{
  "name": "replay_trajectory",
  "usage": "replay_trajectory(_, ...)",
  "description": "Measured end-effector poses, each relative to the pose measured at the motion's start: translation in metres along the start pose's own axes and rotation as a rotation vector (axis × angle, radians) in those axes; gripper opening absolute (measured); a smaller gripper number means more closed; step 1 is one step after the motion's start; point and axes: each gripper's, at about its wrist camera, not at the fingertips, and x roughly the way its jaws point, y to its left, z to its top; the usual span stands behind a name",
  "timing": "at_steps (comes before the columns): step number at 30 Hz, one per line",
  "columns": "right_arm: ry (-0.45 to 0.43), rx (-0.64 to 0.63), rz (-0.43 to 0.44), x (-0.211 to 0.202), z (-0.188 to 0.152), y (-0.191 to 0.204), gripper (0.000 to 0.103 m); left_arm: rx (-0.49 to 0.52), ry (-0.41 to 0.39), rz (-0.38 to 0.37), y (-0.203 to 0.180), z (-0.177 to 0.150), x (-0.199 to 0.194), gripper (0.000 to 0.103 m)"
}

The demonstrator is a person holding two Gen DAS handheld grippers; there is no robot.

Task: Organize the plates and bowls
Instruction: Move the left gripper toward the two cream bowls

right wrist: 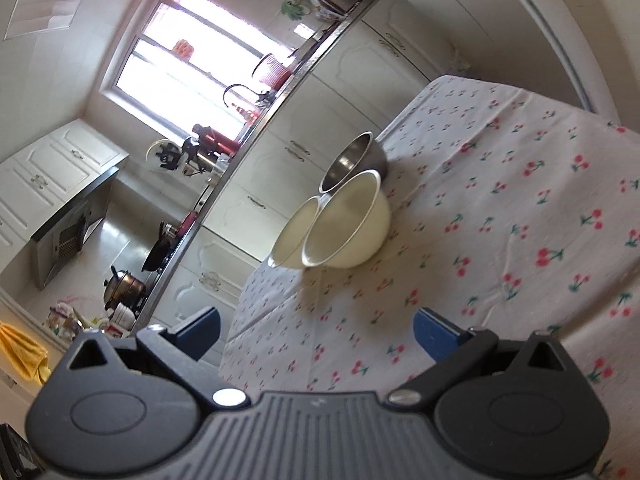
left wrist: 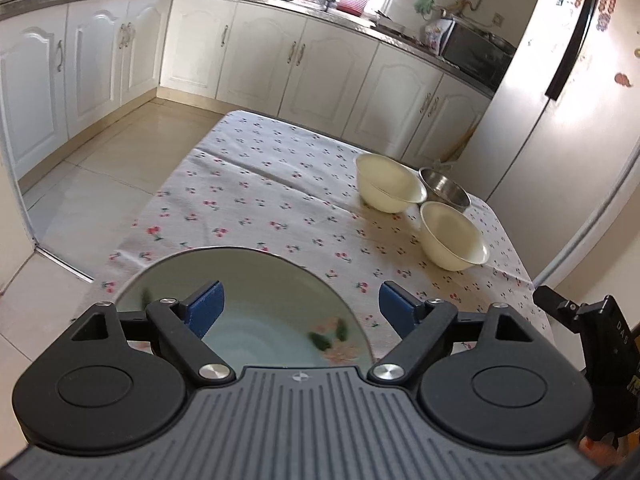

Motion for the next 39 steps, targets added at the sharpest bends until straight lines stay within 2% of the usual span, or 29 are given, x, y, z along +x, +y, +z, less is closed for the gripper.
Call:
replay_trajectory(10, 0.0, 0.021, -0.008, 0.0, 0.016, -0.016, 0.102, 0.052, 0.036, -0.026, -0.022, 0.001, 0.017, 0.103)
replay_trajectory(21, -0.046, 0.011, -0.026, 0.004, 0.046, -0.019, 0.102, 0.068, 0.088, -0.027, -0.042, 0.002, 0.035, 0.103)
replay_trajectory(34, -0.11, -0.03, 0.052, 0.046, 0.101, 0.005, 0.102, 0.099, 0.097, -0.015, -0.076, 0.019, 0.056, 0.103)
replay_trajectory(39, -0.1, -0.006, 0.09, 0.064, 0.106, -0.011, 0.102, 0.111, 0.099, 0.001, -0.089, 0.029, 0.077, 0.103)
